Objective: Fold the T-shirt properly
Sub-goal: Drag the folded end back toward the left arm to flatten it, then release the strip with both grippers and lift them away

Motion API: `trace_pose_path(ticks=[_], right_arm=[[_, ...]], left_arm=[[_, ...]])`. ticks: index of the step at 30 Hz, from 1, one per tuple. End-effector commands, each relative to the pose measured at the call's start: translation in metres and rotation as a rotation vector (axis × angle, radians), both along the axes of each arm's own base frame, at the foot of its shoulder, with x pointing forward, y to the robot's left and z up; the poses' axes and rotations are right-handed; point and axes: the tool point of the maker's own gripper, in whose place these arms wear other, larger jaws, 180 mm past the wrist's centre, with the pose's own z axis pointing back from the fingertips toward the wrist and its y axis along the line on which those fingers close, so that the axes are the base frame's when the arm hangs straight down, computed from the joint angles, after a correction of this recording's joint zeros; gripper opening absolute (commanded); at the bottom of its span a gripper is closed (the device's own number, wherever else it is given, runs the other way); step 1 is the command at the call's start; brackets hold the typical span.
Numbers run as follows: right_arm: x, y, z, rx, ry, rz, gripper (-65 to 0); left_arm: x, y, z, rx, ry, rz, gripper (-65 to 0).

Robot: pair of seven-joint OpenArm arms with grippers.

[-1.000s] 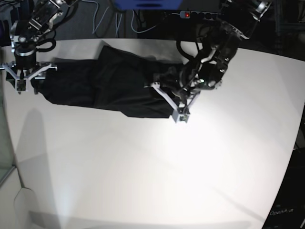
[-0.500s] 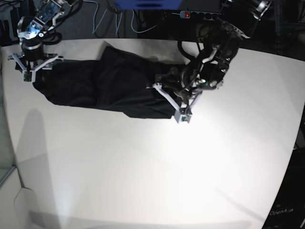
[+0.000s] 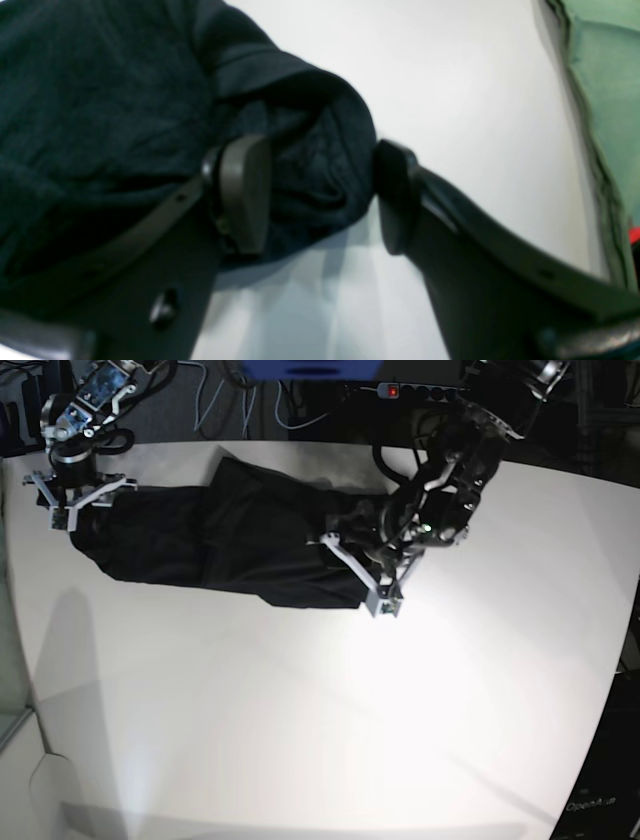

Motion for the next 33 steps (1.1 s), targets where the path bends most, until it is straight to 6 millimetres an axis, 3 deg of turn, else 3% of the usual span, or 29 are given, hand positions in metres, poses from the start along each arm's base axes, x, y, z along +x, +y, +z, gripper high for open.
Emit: trace_pose_path(ticks=[1, 9, 12, 16, 20, 26, 33], right_arm=[[0.003, -0.004, 0.004, -0.018, -0.001, 0.000, -32.3], [0.007, -0.004, 0.009, -0.031, -0.013, 0.008, -35.2], [0.013, -0.009, 0.028, -0.077, -0.043, 0.014, -33.5], [0.029, -0.012, 0.065, -0.161, -0.112, 0.039, -25.4], [0.037, -0.006, 0.086, -0.204, -0.150, 0.071, -24.0], [0.029, 0.002, 0.078, -0.196, -0.124, 0.102, -24.0], [0.016, 0.046, 0.054, -0.126, -0.068, 0.231, -24.1]], left_arm=[[-0.019, 0.018, -0.018, 0.065, 0.097, 0.017, -31.8], [-0.018, 0.018, -0.016, 0.066, 0.094, 0.017, -31.8], [-0.017, 0.018, -0.016, 0.065, 0.091, 0.017, -31.8], [-0.016, 0.018, -0.015, 0.063, 0.090, 0.018, -31.8], [-0.007, 0.008, 0.005, 0.030, 0.025, 0.005, -31.8], [0.010, -0.010, 0.054, -0.042, -0.112, -0.019, -31.8], [0.034, -0.016, 0.084, -0.077, -0.193, -0.005, -31.8]])
